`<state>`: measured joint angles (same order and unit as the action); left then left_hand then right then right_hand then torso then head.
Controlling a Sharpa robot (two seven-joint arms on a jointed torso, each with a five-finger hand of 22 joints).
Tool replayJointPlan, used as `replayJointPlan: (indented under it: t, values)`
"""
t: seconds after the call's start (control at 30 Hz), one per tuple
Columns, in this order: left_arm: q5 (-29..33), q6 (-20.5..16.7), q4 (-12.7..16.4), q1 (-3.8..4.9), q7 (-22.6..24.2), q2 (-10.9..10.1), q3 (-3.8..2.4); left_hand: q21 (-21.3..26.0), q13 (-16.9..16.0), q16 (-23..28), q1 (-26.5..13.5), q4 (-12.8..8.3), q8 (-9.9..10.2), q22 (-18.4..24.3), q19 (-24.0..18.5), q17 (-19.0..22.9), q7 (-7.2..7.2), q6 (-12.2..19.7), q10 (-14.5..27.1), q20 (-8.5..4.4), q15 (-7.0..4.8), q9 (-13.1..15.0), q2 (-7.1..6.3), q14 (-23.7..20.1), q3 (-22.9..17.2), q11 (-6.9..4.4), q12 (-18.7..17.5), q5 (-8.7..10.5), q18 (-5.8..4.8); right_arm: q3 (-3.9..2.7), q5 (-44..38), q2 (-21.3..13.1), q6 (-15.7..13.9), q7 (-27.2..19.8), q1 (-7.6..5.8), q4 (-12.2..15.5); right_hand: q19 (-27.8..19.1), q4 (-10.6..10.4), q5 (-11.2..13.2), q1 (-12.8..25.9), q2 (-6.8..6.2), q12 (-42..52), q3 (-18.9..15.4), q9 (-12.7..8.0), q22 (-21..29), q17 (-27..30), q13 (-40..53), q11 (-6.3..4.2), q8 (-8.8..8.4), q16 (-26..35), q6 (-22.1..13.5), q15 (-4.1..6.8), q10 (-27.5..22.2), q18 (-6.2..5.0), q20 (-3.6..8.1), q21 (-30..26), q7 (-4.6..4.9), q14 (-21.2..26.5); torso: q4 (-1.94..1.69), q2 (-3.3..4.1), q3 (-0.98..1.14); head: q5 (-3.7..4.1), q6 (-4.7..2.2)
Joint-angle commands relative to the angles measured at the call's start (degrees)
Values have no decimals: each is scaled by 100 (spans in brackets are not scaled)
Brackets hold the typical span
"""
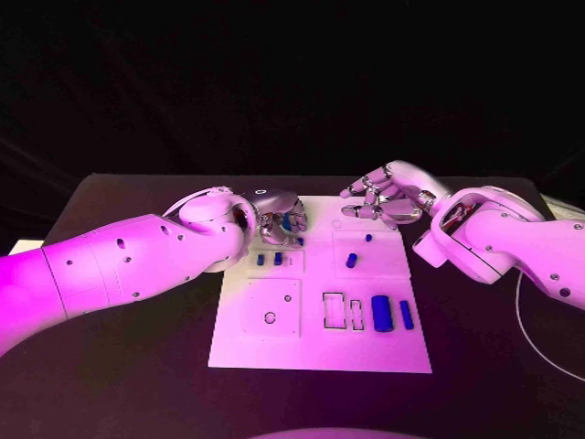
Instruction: Assemble the parts on the task board
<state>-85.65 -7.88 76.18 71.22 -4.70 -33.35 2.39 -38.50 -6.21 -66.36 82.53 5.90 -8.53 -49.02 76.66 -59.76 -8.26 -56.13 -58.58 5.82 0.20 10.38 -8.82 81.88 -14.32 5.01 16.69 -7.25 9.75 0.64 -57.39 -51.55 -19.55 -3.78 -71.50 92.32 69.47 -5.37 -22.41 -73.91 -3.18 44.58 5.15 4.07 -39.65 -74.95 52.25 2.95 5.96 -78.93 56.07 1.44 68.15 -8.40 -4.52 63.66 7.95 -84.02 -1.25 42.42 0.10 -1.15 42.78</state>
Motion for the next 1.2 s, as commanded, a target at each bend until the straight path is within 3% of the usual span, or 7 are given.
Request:
replayJointPlan:
  t: [0.03,0.23,0.5,1.2]
  values:
    - [-272,86,-71,-8,-46,67,-3,-498,66,-352,-15,12,55,-406,163,-321,3,-74,-73,-10,-3,-48,23,96,18,-5,-39,38,-131,-1,-4,6,45,-39,4,-1,20,0,-23,-42,21,5,44,-4,7,-8,2,-15,28,17,-22,13,-18,-38,13,-21,5,-259,2,-1,2,-1,-2]
    - [-310,193,-156,-18,-99,156,-3,-1300,144,-804,45,17,79,-1062,396,-772,28,-196,-197,-31,-27,-100,82,254,-57,-31,-72,39,-251,-1,-4,11,50,-40,4,-2,18,-1,-25,-44,26,6,50,-3,16,-11,0,-15,31,15,-17,13,-18,-39,13,-26,5,-260,1,-5,3,10,4]
    - [-418,375,-228,-40,-182,250,1,-2108,210,-1008,141,-22,136,-1729,596,-909,63,-298,-411,-69,-77,-170,108,337,-310,-78,-127,24,-377,-1,-4,17,62,-39,4,0,18,-1,-25,-44,26,6,50,-3,16,-11,0,-15,31,15,-17,13,-18,-39,13,-26,5,-260,-3,-3,1,23,22]
    - [-499,496,-360,-109,-240,381,1,-2489,217,-1047,154,-83,158,-2084,632,-836,88,-498,-664,-98,-116,-227,120,364,-662,-123,-209,16,-429,-1,1,25,77,-41,4,5,22,-4,-27,-43,30,21,56,-2,11,-13,9,-15,35,15,-13,13,-10,-38,14,-25,5,-261,-1,-2,-1,15,43]
